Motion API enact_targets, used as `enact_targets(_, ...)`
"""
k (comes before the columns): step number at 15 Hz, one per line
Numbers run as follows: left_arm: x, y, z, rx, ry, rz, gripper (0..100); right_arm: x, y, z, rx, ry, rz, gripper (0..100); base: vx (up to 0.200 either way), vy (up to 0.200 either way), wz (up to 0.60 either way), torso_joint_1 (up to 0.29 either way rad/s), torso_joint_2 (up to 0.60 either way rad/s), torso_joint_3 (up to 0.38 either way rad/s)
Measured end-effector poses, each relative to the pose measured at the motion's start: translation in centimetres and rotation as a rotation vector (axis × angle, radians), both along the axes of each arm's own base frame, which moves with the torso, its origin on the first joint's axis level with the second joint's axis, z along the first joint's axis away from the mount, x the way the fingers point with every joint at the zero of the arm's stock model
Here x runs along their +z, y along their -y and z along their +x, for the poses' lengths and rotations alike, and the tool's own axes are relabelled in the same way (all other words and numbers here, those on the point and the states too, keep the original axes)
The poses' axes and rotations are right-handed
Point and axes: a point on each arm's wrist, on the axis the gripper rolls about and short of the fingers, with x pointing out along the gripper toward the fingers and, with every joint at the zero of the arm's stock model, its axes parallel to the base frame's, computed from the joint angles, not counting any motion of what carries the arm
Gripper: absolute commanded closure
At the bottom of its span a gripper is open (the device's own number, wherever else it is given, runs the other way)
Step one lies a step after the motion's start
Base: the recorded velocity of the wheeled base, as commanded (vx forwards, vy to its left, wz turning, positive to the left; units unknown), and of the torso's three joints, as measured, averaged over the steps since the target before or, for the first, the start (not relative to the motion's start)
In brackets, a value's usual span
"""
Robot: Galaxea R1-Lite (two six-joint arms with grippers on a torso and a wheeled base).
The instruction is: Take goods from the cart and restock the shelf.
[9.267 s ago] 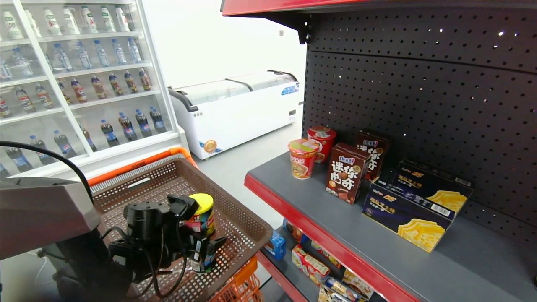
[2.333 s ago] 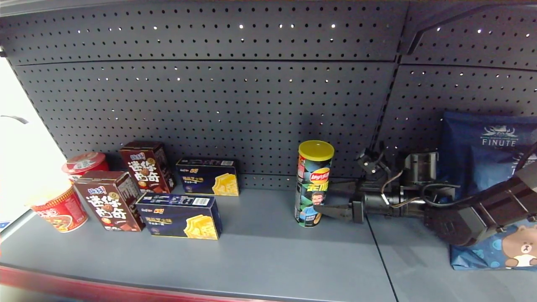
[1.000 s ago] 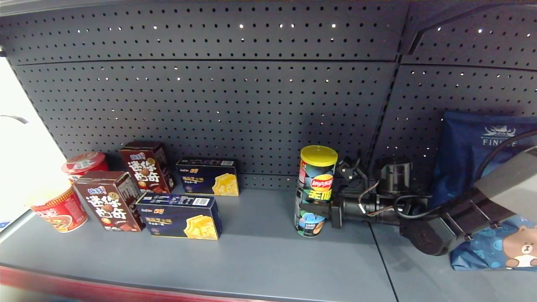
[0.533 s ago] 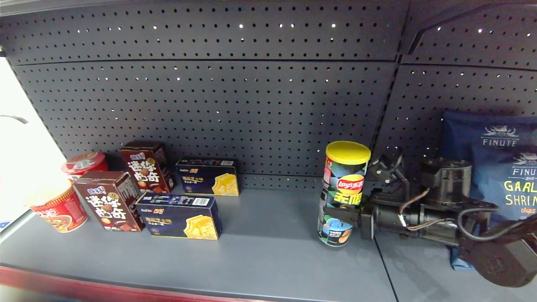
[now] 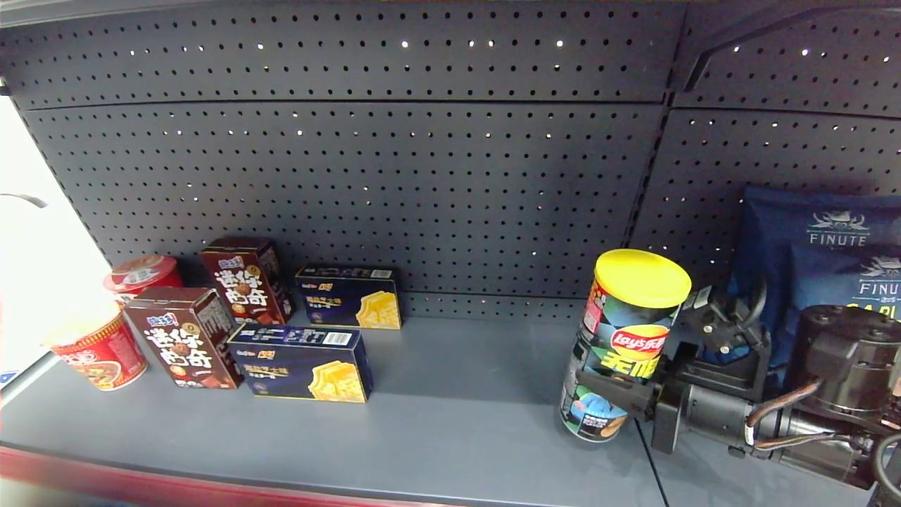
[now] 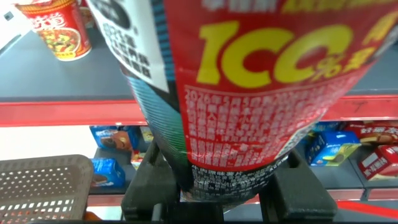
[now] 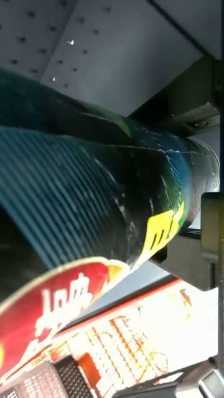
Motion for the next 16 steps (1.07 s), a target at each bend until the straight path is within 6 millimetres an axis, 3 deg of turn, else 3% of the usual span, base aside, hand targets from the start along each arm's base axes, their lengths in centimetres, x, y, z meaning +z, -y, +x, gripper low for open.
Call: enact_targets(16,0.0,-0.1,0.0,0.023,0.0,-0.003,100,-2.9,-0.9,-0.7,0.017,-0.07,-0.033,100,0.0,0.0,0.0,0.0,0.0,0.0)
